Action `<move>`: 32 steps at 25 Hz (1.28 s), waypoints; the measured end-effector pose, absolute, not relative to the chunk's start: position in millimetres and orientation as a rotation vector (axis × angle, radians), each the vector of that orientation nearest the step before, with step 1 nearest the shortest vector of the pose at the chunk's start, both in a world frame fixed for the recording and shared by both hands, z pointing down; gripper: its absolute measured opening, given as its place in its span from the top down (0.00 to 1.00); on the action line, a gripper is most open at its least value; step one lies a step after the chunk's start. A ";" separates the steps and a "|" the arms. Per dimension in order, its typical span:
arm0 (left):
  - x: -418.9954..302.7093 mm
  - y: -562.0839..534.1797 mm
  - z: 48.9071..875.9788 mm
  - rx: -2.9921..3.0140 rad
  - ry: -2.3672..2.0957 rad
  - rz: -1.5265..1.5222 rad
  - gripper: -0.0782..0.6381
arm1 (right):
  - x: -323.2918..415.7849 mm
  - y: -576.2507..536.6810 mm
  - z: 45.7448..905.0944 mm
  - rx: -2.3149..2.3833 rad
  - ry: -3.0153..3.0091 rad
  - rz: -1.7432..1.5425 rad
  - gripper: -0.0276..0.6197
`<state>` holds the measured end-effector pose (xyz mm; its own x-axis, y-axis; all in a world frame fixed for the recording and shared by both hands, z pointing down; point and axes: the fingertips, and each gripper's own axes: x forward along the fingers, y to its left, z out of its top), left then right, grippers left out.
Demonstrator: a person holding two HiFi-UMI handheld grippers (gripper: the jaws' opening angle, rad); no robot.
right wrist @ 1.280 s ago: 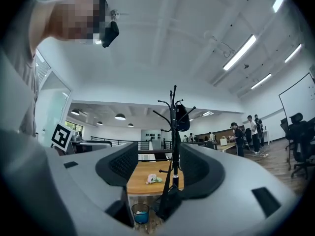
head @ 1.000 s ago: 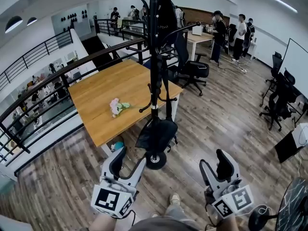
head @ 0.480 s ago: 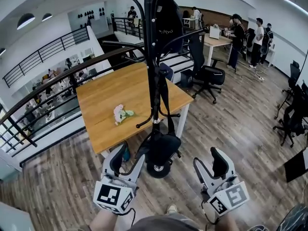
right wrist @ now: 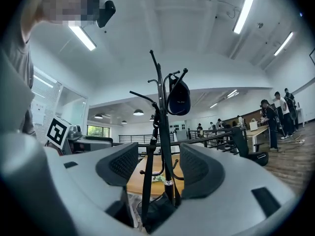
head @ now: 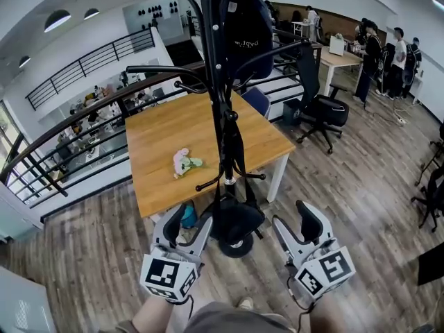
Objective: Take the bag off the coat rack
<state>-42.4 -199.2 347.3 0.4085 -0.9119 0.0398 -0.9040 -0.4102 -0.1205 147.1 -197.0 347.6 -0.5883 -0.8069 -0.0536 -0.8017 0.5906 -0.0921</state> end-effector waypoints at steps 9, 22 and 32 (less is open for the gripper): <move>-20.6 -241.8 344.1 -2.566 1.625 -0.166 0.54 | 127.9 -244.7 342.7 -1.267 2.774 -0.041 0.56; 0.8 -320.2 356.9 -2.689 1.527 -0.163 0.54 | 93.0 -312.0 342.8 -1.353 2.811 -0.082 0.56; -12.1 -355.7 413.3 -2.772 1.583 -0.287 0.60 | 58.2 -351.6 363.1 -1.315 2.845 -0.182 0.56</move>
